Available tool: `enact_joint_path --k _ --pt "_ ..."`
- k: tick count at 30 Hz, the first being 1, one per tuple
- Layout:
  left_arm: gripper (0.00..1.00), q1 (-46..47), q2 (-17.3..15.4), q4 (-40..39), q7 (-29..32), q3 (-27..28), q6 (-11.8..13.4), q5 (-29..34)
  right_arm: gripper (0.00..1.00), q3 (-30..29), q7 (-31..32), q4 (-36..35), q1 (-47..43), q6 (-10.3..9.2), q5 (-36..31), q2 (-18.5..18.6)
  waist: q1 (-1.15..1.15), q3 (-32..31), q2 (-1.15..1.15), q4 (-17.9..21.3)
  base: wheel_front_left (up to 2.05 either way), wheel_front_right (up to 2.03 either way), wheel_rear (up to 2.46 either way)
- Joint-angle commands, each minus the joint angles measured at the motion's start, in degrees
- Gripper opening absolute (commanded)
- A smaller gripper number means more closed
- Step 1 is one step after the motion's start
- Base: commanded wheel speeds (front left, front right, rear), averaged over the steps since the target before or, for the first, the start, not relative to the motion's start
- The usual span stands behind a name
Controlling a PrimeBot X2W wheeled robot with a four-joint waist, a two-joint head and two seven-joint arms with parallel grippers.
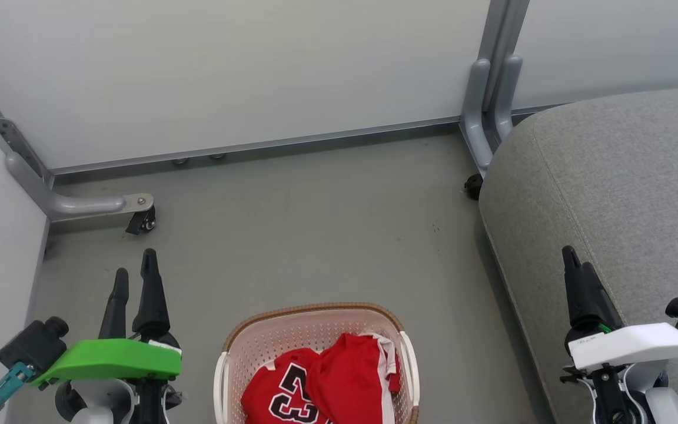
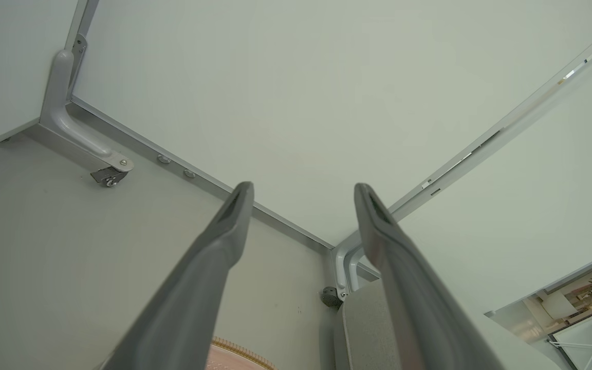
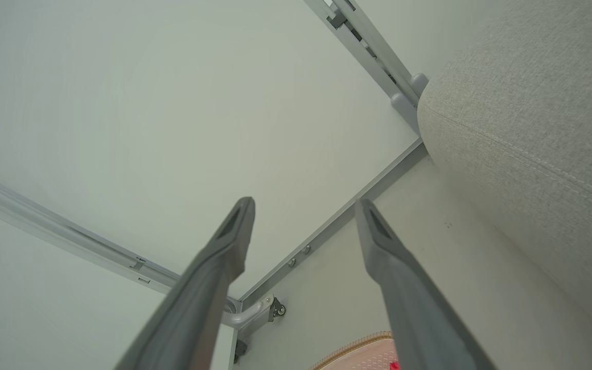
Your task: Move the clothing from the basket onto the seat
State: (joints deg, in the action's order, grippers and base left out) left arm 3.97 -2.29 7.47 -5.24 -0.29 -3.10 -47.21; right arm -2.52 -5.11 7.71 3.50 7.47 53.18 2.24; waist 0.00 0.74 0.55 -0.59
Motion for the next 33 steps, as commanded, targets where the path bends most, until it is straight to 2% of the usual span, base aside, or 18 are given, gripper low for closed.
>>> enact_joint_path --k 1,20,33 --pt "1.00 1.5 -0.5 -0.9 -0.6 -0.3 0.4 2.1 1.00 0.1 -0.7 -1.0 0.2 0.02 -1.7 0.5 0.00 0.0 -0.23 0.0 0.00 0.00 0.00" --pt "1.00 2.0 -0.6 -0.1 -3.6 -3.1 1.9 18.6 1.00 1.6 -3.8 -1.6 0.0 0.02 -17.5 0.6 0.00 0.1 -0.31 -0.3 0.00 0.00 0.00" --pt "1.00 2.1 -0.6 0.7 -5.4 -4.7 2.4 26.5 1.00 2.1 -5.5 -2.2 -0.4 0.03 -25.6 0.6 0.00 0.0 -0.37 -0.7 0.00 0.00 0.00"
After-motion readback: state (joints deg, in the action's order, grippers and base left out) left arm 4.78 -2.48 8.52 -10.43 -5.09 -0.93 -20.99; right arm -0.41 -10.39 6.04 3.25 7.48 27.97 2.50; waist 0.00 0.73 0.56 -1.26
